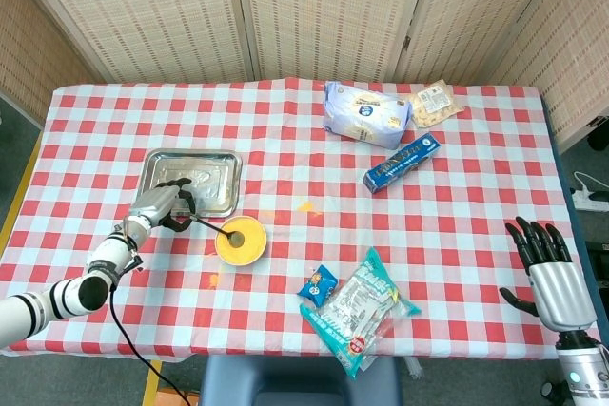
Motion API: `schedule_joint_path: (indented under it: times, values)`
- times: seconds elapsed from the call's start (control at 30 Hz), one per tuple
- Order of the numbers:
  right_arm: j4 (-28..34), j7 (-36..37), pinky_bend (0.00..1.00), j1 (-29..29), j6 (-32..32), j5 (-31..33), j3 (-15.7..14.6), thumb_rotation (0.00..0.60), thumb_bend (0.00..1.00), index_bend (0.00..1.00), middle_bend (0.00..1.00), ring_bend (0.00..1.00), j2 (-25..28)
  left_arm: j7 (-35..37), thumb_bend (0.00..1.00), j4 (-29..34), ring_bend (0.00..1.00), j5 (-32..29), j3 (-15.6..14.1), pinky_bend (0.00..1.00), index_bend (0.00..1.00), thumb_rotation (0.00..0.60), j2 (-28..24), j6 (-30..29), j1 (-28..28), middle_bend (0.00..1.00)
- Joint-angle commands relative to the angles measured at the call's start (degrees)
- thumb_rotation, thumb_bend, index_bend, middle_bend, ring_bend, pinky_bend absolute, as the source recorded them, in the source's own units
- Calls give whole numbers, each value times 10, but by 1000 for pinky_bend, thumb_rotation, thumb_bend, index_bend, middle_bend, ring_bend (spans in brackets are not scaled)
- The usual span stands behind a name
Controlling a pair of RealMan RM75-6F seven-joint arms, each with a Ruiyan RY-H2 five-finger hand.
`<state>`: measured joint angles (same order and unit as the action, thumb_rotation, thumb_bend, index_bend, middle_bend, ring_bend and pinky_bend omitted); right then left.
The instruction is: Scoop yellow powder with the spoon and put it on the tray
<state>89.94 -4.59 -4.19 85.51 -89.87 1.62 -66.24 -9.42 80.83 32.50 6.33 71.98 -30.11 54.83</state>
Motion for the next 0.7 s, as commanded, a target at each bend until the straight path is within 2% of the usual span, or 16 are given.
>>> schedule_joint_path:
  times: [0.03,0.7]
  values:
    - [0,-1,0,0,-1,1,0,600,50,0,0,0,0,4,427,-6,0,-2,-4,14,497,600,3,2,3,25]
    - [-1,-6,0,-1,-3,5,1,600,50,0,0,0,-4,37,427,-21,0,14,-23,14,544,600,5,14,12,29]
